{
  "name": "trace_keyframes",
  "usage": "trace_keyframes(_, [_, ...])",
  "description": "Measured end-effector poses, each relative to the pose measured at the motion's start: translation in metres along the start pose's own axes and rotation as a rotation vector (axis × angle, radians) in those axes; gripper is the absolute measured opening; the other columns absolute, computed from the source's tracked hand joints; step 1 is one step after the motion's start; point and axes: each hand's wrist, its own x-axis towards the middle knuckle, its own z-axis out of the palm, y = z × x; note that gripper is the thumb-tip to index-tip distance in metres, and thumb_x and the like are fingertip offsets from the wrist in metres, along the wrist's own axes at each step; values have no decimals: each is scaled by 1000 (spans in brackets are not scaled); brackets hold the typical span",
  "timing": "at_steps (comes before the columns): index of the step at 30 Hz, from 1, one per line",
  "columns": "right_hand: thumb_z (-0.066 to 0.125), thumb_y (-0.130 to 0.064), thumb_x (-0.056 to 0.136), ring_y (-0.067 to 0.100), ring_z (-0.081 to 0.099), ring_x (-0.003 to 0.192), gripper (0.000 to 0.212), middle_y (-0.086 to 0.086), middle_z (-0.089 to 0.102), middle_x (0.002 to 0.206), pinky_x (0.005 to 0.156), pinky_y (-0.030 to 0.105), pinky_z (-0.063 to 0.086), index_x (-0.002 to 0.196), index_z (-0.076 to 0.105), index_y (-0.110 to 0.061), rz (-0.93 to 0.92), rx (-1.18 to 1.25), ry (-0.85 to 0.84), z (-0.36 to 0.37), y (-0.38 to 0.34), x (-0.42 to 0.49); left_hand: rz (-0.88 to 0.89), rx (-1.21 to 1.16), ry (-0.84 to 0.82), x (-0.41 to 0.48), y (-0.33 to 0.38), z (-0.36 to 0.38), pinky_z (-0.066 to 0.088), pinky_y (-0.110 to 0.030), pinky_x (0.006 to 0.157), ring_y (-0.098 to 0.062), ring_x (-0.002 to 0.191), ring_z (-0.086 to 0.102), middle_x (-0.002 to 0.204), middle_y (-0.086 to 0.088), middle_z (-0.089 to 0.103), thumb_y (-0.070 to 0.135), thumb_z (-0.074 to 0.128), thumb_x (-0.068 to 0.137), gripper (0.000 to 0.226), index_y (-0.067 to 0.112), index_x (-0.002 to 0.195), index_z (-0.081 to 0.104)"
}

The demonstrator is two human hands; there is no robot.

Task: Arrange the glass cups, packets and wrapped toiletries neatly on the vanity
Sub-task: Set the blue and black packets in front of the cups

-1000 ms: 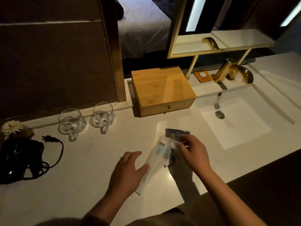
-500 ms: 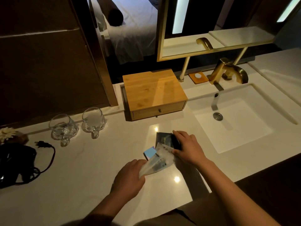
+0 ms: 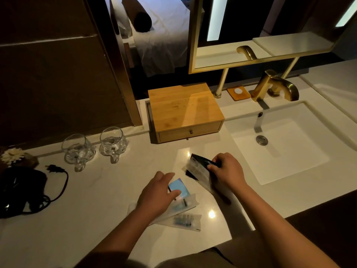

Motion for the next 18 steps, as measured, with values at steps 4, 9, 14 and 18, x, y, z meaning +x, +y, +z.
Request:
trace_keyframes(4, [70,-31,84,17,53,78,15,-3,56,84,67,34,49,77,58,-24,-22,72,159,-12,-2,-2,-125,135,-11,19,15,-1,45,-30,72,-21,105,60,126,-2,54,67,57,82,67,27,135,48])
trace_keyframes(9, [71,-26,84,14,54,73,16,-6,57,81,64,32,50,77,58,-23,-5,160,272,-18,-5,-14,-150,245,-7,25,39,6,56,-36,73,-23,92,61,114,-5,55,60,61,78,55,22,116,48])
trace_keyframes(14, [72,-21,84,22,61,72,15,6,64,78,62,36,52,80,62,-11,194,577,209,-20,-14,-25,-222,52,21,28,36,6,56,-33,74,-18,86,58,107,0,50,50,66,74,42,24,104,53])
trace_keyframes(18, [69,-19,88,25,66,82,20,15,68,90,60,30,55,90,63,0,315,883,46,-16,-28,-32,-243,-250,161,25,12,-3,55,-33,78,-18,94,59,109,2,50,38,70,77,27,32,98,55])
